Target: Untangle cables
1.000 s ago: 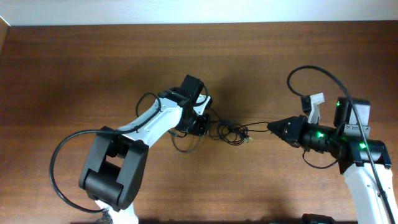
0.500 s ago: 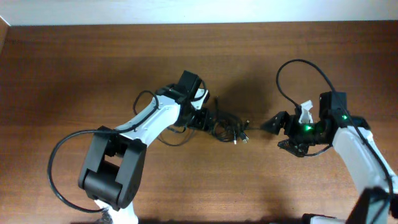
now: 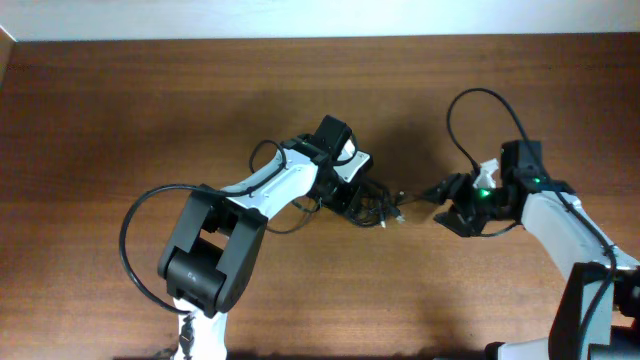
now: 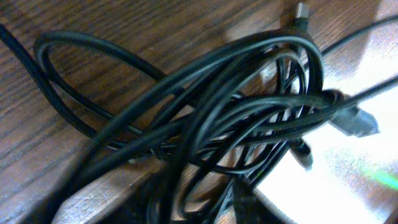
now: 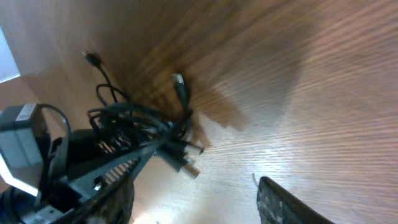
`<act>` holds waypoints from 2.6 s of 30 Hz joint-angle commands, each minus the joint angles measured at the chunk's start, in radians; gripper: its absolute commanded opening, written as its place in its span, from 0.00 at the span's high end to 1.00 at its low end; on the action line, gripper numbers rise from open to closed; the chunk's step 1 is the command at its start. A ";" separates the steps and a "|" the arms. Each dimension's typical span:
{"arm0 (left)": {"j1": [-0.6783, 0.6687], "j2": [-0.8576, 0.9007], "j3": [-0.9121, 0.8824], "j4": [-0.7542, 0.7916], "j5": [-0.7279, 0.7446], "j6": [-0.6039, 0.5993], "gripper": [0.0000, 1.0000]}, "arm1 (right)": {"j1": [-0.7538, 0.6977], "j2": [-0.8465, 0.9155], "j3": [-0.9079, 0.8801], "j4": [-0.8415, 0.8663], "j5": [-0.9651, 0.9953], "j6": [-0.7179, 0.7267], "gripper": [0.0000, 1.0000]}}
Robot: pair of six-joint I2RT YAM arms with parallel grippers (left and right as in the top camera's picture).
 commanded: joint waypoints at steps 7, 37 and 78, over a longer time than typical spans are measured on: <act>0.000 0.004 0.009 0.005 0.012 0.023 1.00 | 0.250 0.005 0.003 0.257 0.192 0.229 0.43; 0.027 -0.124 0.060 -0.102 -0.504 -0.214 1.00 | 0.133 -0.177 0.004 0.319 -0.844 -0.253 0.96; 0.019 -0.124 -0.039 -0.126 0.049 0.052 0.68 | -0.025 -0.175 0.003 -0.320 -0.032 -0.674 0.14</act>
